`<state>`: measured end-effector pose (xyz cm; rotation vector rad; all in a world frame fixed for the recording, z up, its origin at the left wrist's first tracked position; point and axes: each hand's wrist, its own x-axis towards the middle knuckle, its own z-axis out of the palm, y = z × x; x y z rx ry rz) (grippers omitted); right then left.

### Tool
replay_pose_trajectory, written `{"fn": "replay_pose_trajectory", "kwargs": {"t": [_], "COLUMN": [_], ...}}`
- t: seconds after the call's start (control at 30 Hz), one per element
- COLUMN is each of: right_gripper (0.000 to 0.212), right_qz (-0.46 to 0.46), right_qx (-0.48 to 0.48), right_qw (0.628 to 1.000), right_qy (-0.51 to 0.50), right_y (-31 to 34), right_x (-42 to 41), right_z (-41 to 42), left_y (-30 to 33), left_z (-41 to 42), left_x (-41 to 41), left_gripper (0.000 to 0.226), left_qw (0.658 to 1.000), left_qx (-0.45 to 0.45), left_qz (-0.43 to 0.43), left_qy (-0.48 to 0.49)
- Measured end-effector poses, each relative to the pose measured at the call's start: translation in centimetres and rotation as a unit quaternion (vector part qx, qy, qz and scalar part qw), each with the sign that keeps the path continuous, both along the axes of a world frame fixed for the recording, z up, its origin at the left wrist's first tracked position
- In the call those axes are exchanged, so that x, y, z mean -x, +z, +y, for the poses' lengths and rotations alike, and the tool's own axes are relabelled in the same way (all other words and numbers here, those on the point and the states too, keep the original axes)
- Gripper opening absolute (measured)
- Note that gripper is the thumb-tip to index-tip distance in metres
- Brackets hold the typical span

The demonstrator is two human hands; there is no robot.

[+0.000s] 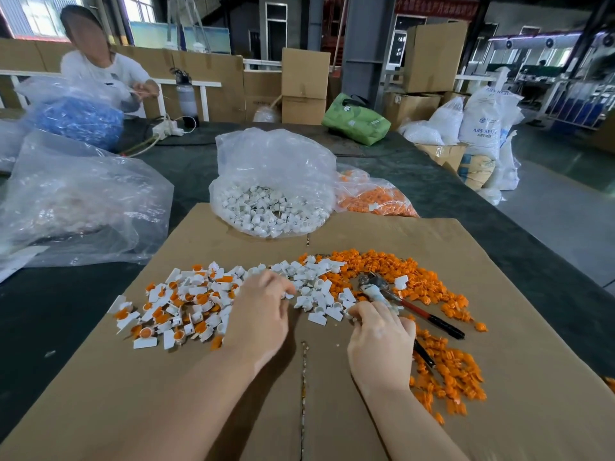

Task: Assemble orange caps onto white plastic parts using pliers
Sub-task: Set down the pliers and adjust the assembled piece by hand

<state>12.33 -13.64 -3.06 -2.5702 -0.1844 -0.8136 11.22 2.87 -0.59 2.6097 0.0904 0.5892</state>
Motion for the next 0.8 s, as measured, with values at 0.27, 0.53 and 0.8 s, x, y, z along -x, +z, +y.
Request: {"fn": "replay_pose_trajectory", "kwargs": {"t": [0.27, 0.53, 0.8], "right_gripper": [0.024, 0.011, 0.02], "right_qz": [0.038, 0.107, 0.103], "right_qx": [0.031, 0.045, 0.038], "right_qw": [0.996, 0.99, 0.993], "right_qy": [-0.072, -0.08, -0.034], "right_y": [0.1, 0.0, 0.3], "right_x": [0.0, -0.3, -0.1], "right_z": [0.0, -0.1, -0.1], "left_y": [-2.7, -2.8, -2.3], "left_z": [-3.6, -3.6, -3.5], "left_x": [0.1, 0.5, 0.9], "left_gripper": [0.043, 0.021, 0.02], "left_qw": [0.997, 0.995, 0.992], "left_qx": [-0.007, 0.05, 0.092], "left_qz": [0.044, 0.006, 0.01], "left_qy": [-0.065, -0.082, -0.087]}}
